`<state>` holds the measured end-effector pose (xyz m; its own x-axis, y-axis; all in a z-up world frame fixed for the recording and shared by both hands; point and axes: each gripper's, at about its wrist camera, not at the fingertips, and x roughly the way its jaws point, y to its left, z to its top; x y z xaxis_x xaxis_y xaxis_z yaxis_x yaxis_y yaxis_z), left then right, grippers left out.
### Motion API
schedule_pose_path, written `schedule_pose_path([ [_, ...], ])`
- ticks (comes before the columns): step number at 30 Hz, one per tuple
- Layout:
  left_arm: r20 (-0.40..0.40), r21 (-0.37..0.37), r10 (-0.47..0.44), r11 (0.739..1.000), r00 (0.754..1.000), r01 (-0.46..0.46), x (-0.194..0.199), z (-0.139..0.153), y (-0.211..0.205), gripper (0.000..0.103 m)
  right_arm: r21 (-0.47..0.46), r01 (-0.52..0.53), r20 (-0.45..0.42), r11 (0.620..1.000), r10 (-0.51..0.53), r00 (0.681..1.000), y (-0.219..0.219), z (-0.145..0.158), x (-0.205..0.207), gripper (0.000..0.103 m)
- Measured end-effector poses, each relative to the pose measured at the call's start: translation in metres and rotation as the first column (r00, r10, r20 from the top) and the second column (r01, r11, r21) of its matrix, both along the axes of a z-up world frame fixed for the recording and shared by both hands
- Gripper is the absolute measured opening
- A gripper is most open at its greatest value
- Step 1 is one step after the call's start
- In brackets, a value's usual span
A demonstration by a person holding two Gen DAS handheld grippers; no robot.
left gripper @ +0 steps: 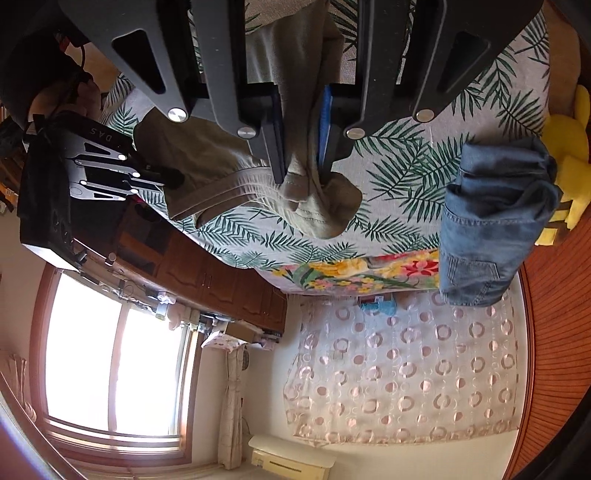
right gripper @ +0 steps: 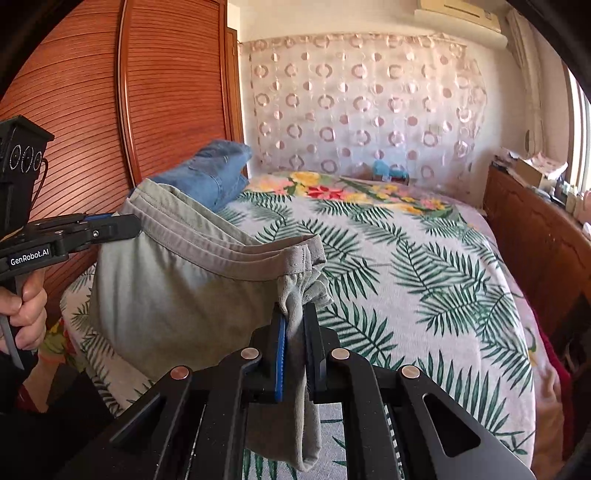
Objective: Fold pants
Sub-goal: 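Close both tools on the pants edge and lift it off the bed, then carry the folded grey pants with both tools over the folded blue jeans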
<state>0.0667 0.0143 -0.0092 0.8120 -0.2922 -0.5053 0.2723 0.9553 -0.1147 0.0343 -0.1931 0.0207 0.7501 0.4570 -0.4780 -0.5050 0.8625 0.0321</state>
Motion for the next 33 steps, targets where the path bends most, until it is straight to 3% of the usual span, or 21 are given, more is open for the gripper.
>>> schedule_pose_path([
  [17, 0.088, 0.003, 0.012, 1.000, 0.996, -0.012, -0.015, 0.023, 0.009, 0.017, 0.017, -0.031, 0.062, 0.999, 0.030, 0.998, -0.003, 0.024, -0.002, 0.008],
  [33, 0.053, 0.003, 0.038, 0.999, 0.998, -0.038, 0.013, 0.004, 0.034, 0.017, -0.016, -0.079, 0.050, 0.997, 0.080, 0.996, 0.023, 0.005, 0.041, 0.008],
])
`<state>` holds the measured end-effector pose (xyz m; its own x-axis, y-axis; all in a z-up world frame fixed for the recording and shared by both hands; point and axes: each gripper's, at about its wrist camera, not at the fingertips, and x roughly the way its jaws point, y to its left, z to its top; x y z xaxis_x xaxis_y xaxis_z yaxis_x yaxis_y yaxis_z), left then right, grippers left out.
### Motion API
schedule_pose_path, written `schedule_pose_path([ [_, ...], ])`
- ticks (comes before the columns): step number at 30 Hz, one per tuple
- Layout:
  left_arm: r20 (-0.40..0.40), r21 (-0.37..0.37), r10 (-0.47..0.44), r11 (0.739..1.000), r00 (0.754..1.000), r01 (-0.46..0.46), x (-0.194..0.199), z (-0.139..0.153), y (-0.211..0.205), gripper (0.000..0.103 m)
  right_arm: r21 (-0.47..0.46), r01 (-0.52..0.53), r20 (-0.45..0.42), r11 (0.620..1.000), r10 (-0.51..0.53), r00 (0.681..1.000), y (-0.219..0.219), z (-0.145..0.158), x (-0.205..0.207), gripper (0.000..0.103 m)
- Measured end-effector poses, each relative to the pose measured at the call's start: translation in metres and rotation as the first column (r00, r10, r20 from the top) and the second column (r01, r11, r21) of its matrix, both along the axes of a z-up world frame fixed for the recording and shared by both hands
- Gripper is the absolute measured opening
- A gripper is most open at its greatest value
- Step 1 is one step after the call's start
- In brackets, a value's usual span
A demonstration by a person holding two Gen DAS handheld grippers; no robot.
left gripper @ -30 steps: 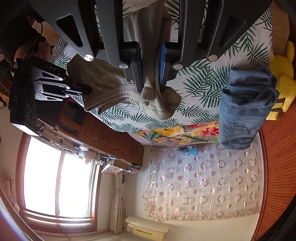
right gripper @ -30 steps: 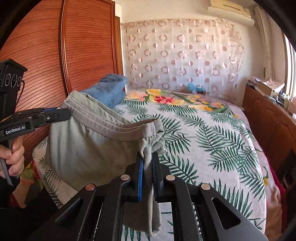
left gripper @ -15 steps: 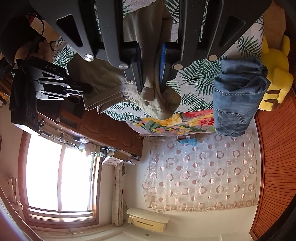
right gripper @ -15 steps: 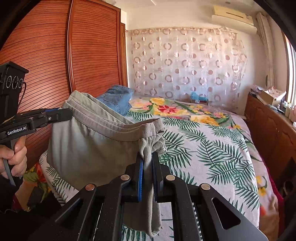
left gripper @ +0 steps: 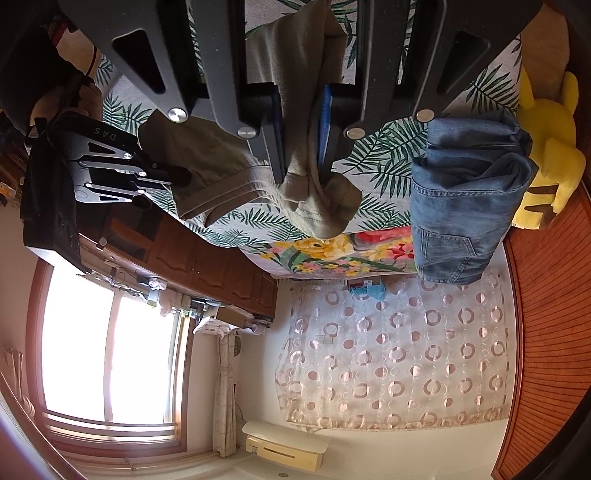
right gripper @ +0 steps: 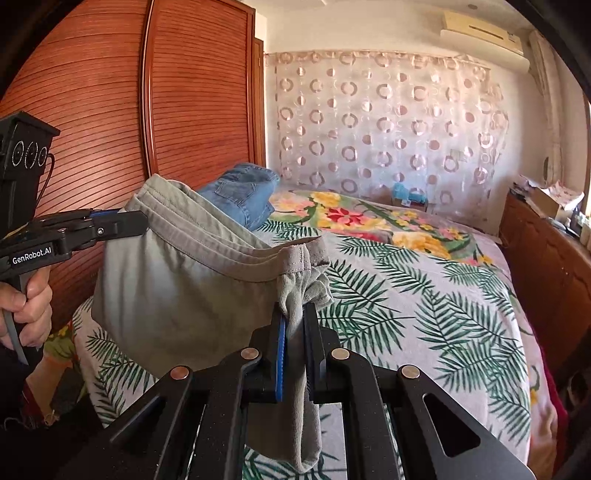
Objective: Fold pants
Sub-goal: 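Carry the folded grey pants with both tools over the folded blue jeans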
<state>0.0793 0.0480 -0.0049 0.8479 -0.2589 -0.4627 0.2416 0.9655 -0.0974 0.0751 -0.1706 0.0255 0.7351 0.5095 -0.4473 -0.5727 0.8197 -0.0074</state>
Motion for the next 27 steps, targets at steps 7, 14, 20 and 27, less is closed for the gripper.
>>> schedule_pose_path([
  [7, -0.022, -0.017, 0.011, 1.000, 1.000, -0.012, 0.014, -0.007, 0.009, 0.017, 0.000, -0.017, -0.019, 1.000, 0.017, 1.000, 0.006, 0.001, 0.027, 0.008],
  [14, 0.001, -0.019, 0.022, 1.000, 1.000, -0.022, 0.023, 0.003, 0.018, 0.017, 0.004, -0.033, -0.008, 0.999, 0.033, 0.999, 0.019, 0.011, 0.046, 0.008],
  [20, 0.029, -0.010, 0.035, 0.999, 0.999, -0.035, 0.035, 0.018, 0.030, 0.017, -0.010, -0.056, 0.014, 0.998, 0.056, 0.998, 0.028, 0.019, 0.065, 0.008],
  [27, 0.046, -0.003, 0.057, 0.998, 0.997, -0.057, 0.055, 0.026, 0.047, 0.017, -0.032, -0.087, 0.026, 0.996, 0.088, 0.996, 0.048, 0.033, 0.102, 0.008],
])
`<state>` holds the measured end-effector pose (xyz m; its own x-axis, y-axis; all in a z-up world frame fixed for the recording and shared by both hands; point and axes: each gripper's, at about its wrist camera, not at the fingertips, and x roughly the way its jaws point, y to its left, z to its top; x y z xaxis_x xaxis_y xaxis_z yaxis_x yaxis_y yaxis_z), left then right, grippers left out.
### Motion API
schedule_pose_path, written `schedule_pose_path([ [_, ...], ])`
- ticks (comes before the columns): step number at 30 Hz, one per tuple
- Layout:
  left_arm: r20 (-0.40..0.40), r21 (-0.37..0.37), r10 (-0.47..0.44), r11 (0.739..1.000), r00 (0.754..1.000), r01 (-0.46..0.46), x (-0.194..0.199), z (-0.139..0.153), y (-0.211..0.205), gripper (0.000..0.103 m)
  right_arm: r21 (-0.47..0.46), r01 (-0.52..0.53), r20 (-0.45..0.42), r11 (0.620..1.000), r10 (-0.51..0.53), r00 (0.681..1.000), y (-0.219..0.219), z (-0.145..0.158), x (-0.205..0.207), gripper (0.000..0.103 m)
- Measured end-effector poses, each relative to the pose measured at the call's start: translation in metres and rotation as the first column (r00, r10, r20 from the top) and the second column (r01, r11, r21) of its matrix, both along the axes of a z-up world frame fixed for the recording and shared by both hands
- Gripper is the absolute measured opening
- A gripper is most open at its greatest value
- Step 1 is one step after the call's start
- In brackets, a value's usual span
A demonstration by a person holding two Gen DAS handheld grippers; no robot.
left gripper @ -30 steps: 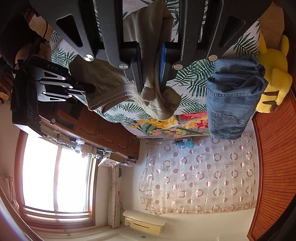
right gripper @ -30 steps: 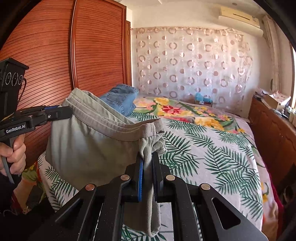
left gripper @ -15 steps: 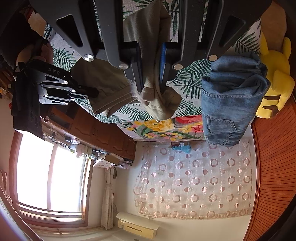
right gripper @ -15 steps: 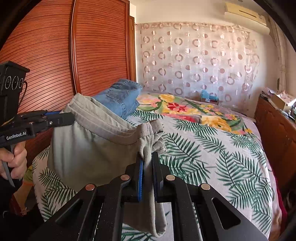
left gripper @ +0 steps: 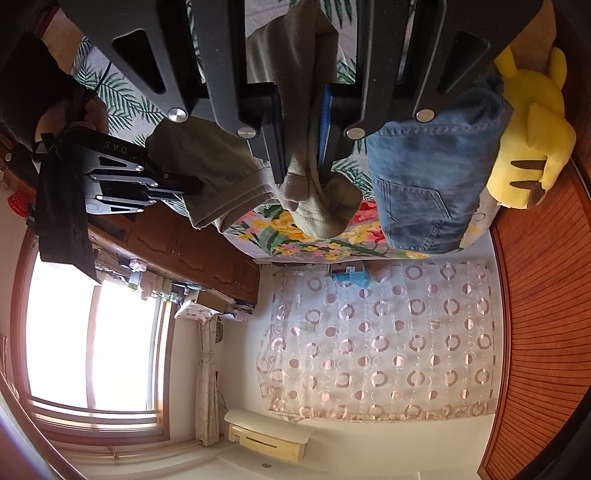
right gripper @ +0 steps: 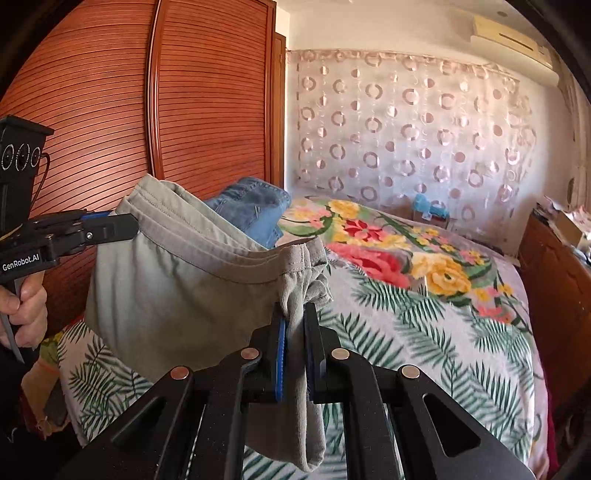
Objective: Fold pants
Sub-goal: 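Carry the folded grey pants with both tools over the folded blue jeans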
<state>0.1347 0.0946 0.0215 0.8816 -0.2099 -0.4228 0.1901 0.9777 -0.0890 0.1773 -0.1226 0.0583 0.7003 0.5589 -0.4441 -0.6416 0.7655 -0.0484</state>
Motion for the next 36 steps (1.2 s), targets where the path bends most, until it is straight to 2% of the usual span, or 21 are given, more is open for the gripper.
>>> schedule_pose_path([
  [9, 0.043, 0.006, 0.064, 0.998, 0.997, -0.064, 0.016, 0.018, 0.028, 0.017, -0.025, -0.046, 0.065, 0.999, 0.048, 0.997, 0.028, 0.019, 0.041, 0.008],
  [16, 0.073, -0.018, 0.163, 0.987, 0.984, -0.162, 0.021, 0.024, 0.057, 0.017, -0.021, -0.120, 0.077, 0.993, 0.121, 0.990, 0.048, 0.027, 0.081, 0.008],
  [19, 0.069, -0.037, 0.203, 0.979, 0.977, -0.201, 0.024, 0.017, 0.069, 0.017, -0.030, -0.149, 0.074, 0.988, 0.151, 0.986, 0.055, 0.028, 0.099, 0.008],
  [27, 0.019, -0.093, 0.287, 0.954, 0.958, -0.284, 0.039, -0.012, 0.091, 0.017, -0.153, -0.201, 0.097, 0.968, 0.217, 0.971, 0.093, 0.023, 0.147, 0.008],
  [31, 0.010, -0.107, 0.305, 0.947, 0.952, -0.302, 0.047, -0.017, 0.095, 0.017, -0.215, -0.202, 0.127, 0.955, 0.232, 0.964, 0.116, 0.023, 0.163, 0.008],
  [36, 0.018, -0.130, 0.325, 0.939, 0.946, -0.320, 0.053, -0.018, 0.095, 0.017, -0.239, -0.198, 0.138, 0.951, 0.235, 0.962, 0.134, 0.023, 0.178, 0.008],
])
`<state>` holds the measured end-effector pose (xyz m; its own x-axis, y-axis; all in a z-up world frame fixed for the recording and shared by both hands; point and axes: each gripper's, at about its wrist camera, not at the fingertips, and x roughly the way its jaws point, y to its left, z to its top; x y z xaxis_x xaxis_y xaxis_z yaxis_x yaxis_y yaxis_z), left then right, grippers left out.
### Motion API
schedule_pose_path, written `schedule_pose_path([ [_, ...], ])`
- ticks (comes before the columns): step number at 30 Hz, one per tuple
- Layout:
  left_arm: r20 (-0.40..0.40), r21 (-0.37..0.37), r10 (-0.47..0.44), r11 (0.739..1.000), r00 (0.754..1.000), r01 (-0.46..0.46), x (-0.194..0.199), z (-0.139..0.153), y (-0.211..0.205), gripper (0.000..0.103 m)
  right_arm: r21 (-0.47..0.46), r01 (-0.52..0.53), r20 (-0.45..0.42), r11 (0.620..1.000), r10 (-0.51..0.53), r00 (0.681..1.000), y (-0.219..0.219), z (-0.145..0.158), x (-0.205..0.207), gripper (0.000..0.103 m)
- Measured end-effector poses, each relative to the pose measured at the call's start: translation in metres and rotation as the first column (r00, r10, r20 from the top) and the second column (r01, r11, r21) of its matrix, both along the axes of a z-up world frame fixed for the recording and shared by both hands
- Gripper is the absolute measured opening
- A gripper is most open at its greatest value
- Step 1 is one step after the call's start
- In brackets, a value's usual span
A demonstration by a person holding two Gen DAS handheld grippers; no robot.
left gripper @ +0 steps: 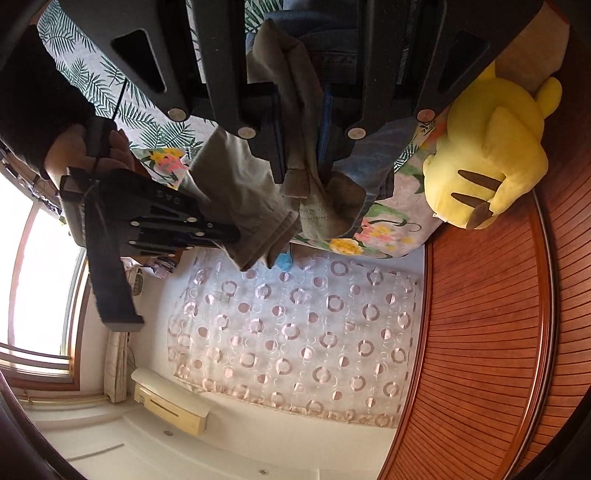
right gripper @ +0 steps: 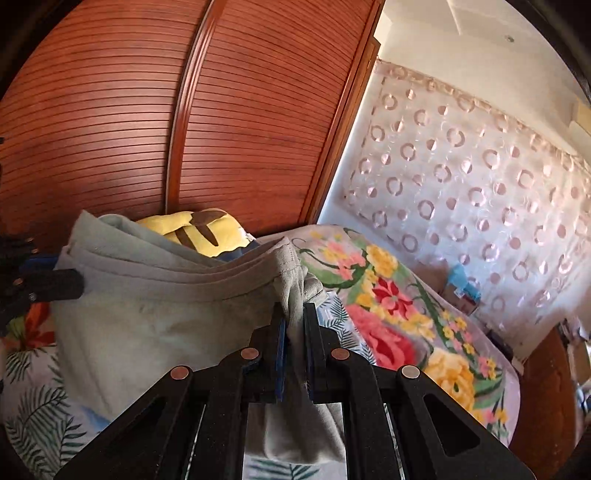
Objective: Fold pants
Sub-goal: 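Carry the folded grey pants with both tools over the folded blue jeans, then lower the grey pants onto the jeans stack and open both tools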
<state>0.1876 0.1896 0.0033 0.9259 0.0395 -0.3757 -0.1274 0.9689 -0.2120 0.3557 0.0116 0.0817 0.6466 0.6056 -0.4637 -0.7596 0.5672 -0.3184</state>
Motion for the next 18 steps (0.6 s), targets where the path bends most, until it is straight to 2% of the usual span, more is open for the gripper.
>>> schedule_pose_path([
  [5, 0.007, -0.021, 0.053, 0.998, 0.999, -0.053, -0.006, -0.012, 0.005, 0.017, 0.001, -0.019, -0.014, 1.000, 0.019, 1.000, 0.018, 0.000, 0.006, 0.008],
  [10, -0.054, -0.032, 0.088, 0.995, 0.995, -0.090, -0.007, -0.028, 0.008, 0.017, -0.006, -0.064, -0.029, 0.998, 0.063, 0.998, 0.034, -0.007, 0.016, 0.008],
  [13, -0.063, -0.038, 0.106, 0.993, 0.992, -0.108, -0.008, -0.031, 0.012, 0.017, -0.008, -0.071, -0.037, 0.997, 0.070, 0.997, 0.040, -0.012, 0.023, 0.008],
  [16, -0.075, -0.037, 0.114, 0.992, 0.991, -0.117, -0.007, -0.032, 0.014, 0.018, 0.007, -0.056, -0.067, 0.998, 0.057, 0.996, 0.037, -0.015, 0.033, 0.008],
  [18, -0.084, -0.030, 0.120, 0.992, 0.989, -0.123, -0.007, -0.033, 0.013, 0.018, 0.020, -0.053, -0.121, 0.998, 0.055, 0.991, 0.031, -0.015, 0.042, 0.008],
])
